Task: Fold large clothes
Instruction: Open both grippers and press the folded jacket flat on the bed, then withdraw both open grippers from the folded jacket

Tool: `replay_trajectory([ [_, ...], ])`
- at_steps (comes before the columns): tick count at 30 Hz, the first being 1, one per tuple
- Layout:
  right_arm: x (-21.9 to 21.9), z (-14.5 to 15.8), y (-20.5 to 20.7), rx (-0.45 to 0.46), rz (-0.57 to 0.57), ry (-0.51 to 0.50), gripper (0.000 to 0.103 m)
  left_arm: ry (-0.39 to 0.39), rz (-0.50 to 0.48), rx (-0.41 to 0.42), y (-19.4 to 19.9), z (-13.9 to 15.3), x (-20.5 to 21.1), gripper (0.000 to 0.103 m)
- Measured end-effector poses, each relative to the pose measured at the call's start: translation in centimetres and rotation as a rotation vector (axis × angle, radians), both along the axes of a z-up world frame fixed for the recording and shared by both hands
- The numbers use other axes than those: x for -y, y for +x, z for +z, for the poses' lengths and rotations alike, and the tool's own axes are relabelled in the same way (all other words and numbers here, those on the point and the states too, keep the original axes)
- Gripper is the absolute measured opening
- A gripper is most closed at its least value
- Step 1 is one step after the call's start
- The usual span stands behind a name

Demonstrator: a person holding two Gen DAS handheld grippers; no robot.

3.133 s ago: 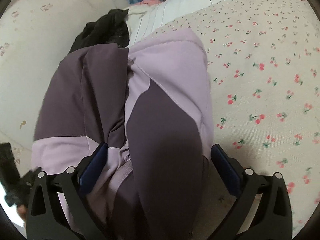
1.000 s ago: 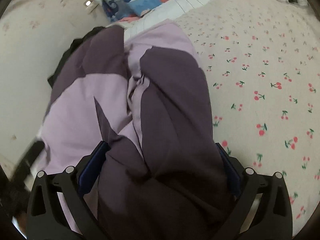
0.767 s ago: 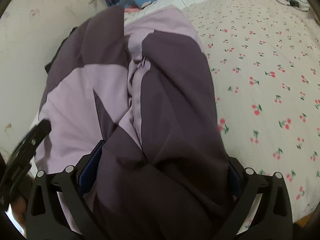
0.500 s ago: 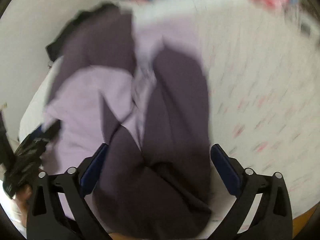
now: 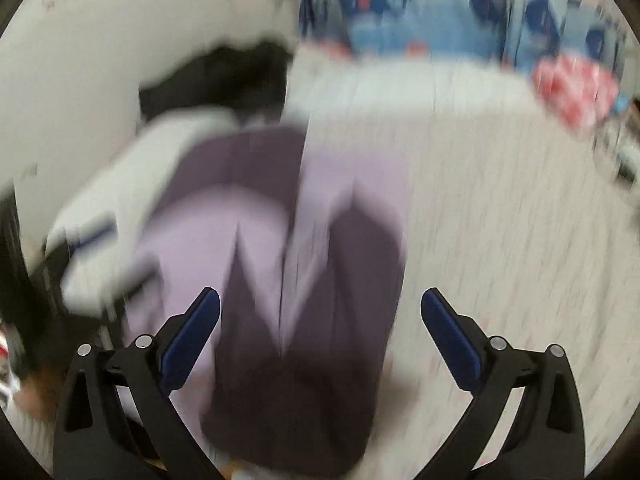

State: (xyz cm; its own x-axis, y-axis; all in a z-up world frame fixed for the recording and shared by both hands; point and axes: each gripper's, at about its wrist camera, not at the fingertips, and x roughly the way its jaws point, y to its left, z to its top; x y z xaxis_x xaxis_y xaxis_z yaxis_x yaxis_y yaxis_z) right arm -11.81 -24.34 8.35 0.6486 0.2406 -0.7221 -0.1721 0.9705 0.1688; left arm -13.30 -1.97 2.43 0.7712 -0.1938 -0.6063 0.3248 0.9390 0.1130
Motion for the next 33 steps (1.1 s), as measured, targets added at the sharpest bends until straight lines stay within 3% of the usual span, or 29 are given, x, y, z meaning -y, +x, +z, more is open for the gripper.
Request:
replay_trajectory([
  [3, -1.8, 0.0, 7.0, -0.016, 0.014, -0.018, 0.097, -0.033, -0.043, -0.077, 2.0, -0.2, 1.0, 0.097],
  [6, -3.3, -5.6, 12.0, -0.158, -0.026, -0.140, 0.097, -0.026, -0.086, -0.106, 1.8, -1.7, 1.7, 0.097],
  [7, -2.7, -9.3, 12.8, -0.239, -0.024, -0.166, 0.097, -0.034, -0.097, -0.106, 1.5, -2.2, 1.6, 0.097],
  [9, -0.1, -13.2, 12.6, -0.291, -0.052, -0.080, 0.097, -0.104, -0.107, -0.145, 1.4, -2.2, 0.6, 0.097],
  [11, 1.8, -13.5, 12.0, -0.310, -0.069, -0.028, 0.097, -0.184, -0.072, -0.156, 1.7, -1.2, -1.0, 0.097],
  [13, 3.2, -12.4, 11.6, -0.324, -0.091, 0.016, 0.097, -0.245, 0.003, -0.169, 2.2, -0.6, -2.8, 0.097],
  [15, 3.0, -9.2, 8.5, -0.236, -0.079, 0.049, 0.097, -0.280, 0.079, -0.197, 2.7, -0.4, -4.2, 0.097],
  [18, 2.7, -4.1, 2.7, -0.069, 0.046, 0.154, 0.097, -0.222, 0.168, -0.171, 2.4, -0.3, -4.9, 0.097],
  [19, 1.8, -3.6, 1.0, -0.059, 0.113, 0.129, 0.097, -0.186, 0.190, -0.154, 2.1, -0.2, -4.8, 0.097],
  [20, 0.5, -4.2, -0.1, -0.088, 0.162, 0.037, 0.097, -0.165, 0.199, -0.144, 2.4, -0.2, -4.8, 0.097],
  [21, -1.0, -6.2, -0.6, -0.169, 0.202, -0.105, 0.097, -0.140, 0.213, -0.133, 2.3, -0.3, -4.6, 0.097],
  [22, -1.8, -8.2, 0.1, -0.233, 0.242, -0.174, 0.097, -0.129, 0.225, -0.132, 2.3, -0.3, -4.4, 0.097],
  [25, 0.7, -8.2, 0.6, -0.285, 0.199, -0.054, 0.097, -0.114, 0.241, -0.121, 2.1, 0.2, -4.1, 0.097],
  [30, 3.2, -0.9, -0.9, -0.026, 0.114, 0.049, 0.097, -0.050, 0.239, -0.076, 0.9, 1.3, -2.6, 0.097],
  [33, 2.4, 0.2, 0.0, -0.023, 0.035, -0.006, 0.097, -0.044, 0.239, -0.081, 0.6, 1.4, -2.4, 0.097],
])
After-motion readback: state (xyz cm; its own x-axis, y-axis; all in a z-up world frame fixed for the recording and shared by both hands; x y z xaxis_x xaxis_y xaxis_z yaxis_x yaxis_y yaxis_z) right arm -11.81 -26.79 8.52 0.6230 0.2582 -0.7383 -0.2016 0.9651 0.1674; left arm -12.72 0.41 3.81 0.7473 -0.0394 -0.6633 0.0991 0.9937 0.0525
